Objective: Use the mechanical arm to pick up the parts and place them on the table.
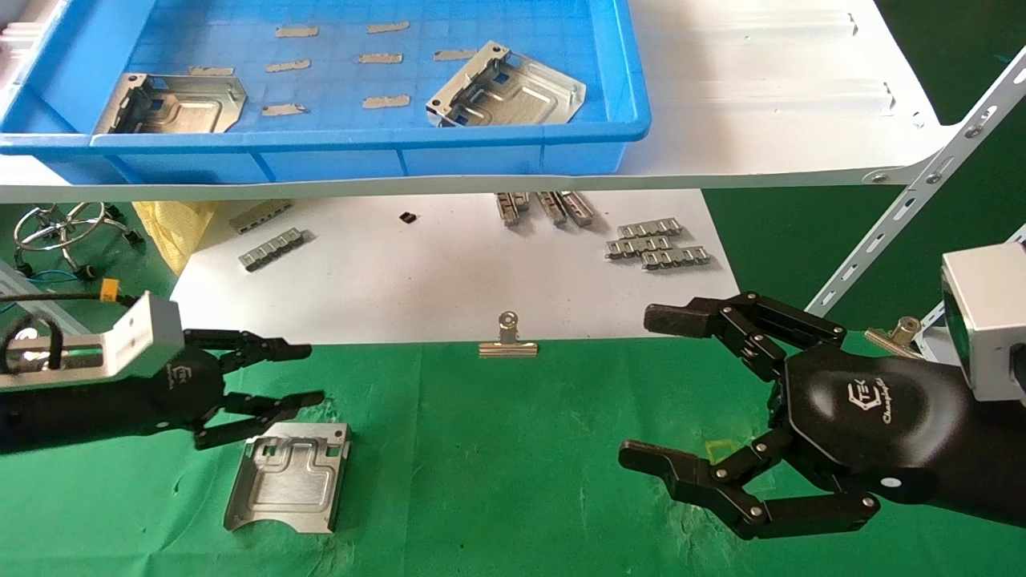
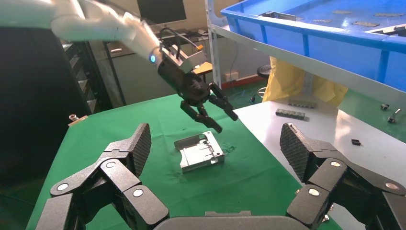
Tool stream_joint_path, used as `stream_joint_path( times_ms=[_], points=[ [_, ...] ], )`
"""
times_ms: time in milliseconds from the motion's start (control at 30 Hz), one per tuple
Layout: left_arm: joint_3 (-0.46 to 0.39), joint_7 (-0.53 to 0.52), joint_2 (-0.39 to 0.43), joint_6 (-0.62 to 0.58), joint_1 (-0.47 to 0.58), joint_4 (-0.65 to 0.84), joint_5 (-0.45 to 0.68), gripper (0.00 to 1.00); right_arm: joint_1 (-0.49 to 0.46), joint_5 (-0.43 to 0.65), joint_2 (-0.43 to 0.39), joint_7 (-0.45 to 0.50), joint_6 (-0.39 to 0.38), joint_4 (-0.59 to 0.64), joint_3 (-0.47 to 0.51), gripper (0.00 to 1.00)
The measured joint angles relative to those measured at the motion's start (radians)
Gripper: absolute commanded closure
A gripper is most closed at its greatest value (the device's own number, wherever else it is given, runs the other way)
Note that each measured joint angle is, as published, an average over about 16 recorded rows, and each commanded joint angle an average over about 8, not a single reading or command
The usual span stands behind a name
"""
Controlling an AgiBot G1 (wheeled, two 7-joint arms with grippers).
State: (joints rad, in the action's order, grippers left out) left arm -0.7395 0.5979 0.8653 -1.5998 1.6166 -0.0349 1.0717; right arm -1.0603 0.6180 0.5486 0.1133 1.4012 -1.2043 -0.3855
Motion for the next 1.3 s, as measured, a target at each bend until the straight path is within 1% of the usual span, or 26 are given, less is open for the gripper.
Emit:
stream_joint_path(
  times_ms=[100, 200, 333, 500, 700, 1300],
  points=[
    [0.024, -0.068, 0.003, -0.001, -0.022, 0.020, -0.043, 0.00, 0.000, 0.000, 0.000, 0.000, 0.000, 0.000, 0.000, 0.00],
    [0.040, -0.106, 0.005, -0.002, -0.039, 0.030, -0.068, 0.00, 0.000, 0.000, 0.000, 0.000, 0.000, 0.000, 0.000, 0.00],
    [0.051, -0.127, 0.004, -0.001, -0.053, 0.023, -0.084, 0.00, 0.000, 0.000, 0.000, 0.000, 0.000, 0.000, 0.000, 0.00],
    [0.065, -0.143, -0.005, 0.002, -0.068, -0.023, -0.091, 0.00, 0.000, 0.000, 0.000, 0.000, 0.000, 0.000, 0.000, 0.00],
    [0.095, -0.192, -0.025, 0.010, -0.105, -0.121, -0.109, 0.00, 0.000, 0.000, 0.000, 0.000, 0.000, 0.000, 0.000, 0.00],
    [0.219, -0.394, -0.103, 0.042, -0.254, -0.505, -0.188, 0.00, 0.000, 0.000, 0.000, 0.000, 0.000, 0.000, 0.000, 0.00]
  ],
)
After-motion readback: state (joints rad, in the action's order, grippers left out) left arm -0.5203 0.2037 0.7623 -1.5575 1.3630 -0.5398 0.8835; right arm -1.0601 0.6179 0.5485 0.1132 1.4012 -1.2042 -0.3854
